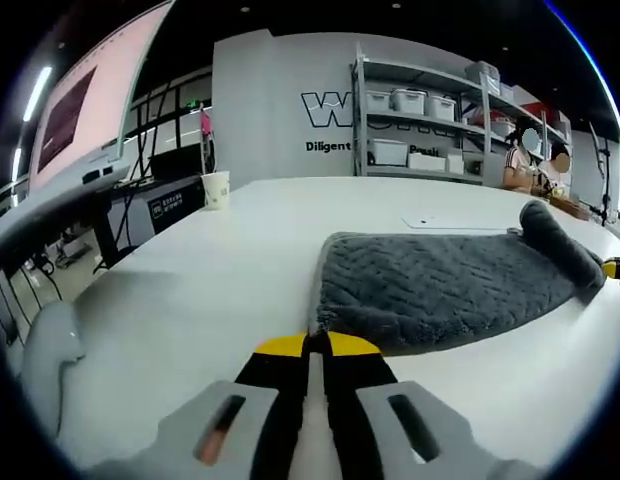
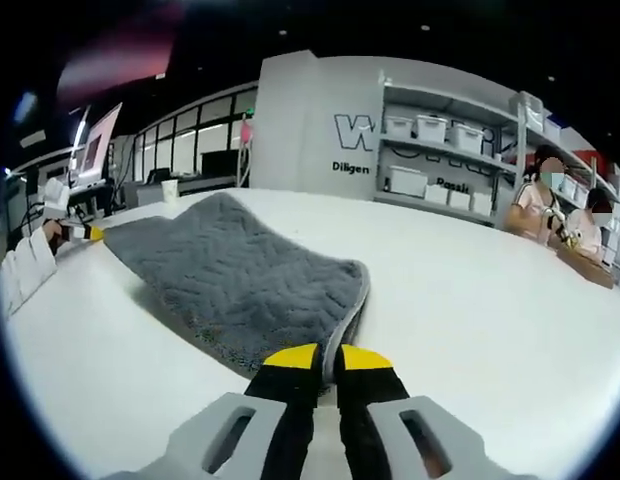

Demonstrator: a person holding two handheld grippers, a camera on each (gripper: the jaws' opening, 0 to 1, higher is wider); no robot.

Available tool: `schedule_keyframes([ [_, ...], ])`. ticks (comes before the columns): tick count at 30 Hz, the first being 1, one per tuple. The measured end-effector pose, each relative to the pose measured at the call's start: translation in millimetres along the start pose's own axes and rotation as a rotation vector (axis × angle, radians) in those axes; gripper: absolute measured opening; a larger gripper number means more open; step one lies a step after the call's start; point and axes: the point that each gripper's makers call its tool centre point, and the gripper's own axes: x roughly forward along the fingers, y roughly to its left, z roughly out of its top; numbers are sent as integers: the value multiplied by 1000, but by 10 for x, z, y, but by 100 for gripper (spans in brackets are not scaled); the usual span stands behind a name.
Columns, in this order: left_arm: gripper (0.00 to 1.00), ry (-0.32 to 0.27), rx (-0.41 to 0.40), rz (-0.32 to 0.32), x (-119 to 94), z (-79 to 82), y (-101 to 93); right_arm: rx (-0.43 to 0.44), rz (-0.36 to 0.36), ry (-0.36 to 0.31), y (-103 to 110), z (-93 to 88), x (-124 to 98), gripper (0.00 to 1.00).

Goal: Open the folded towel by lifting each exposed corner and separating the folded layers until the towel lies flat within the target outline without major curled edges

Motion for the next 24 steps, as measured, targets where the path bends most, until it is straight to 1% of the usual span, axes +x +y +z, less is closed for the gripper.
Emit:
schedule_keyframes([
  [9, 5, 0, -5, 2, -9, -3, 23, -23, -16, -5, -42, 4, 14, 0],
  [24, 5, -1, -13, 5, -12, -4, 48, -4, -48, -8, -163, -5, -15, 0],
])
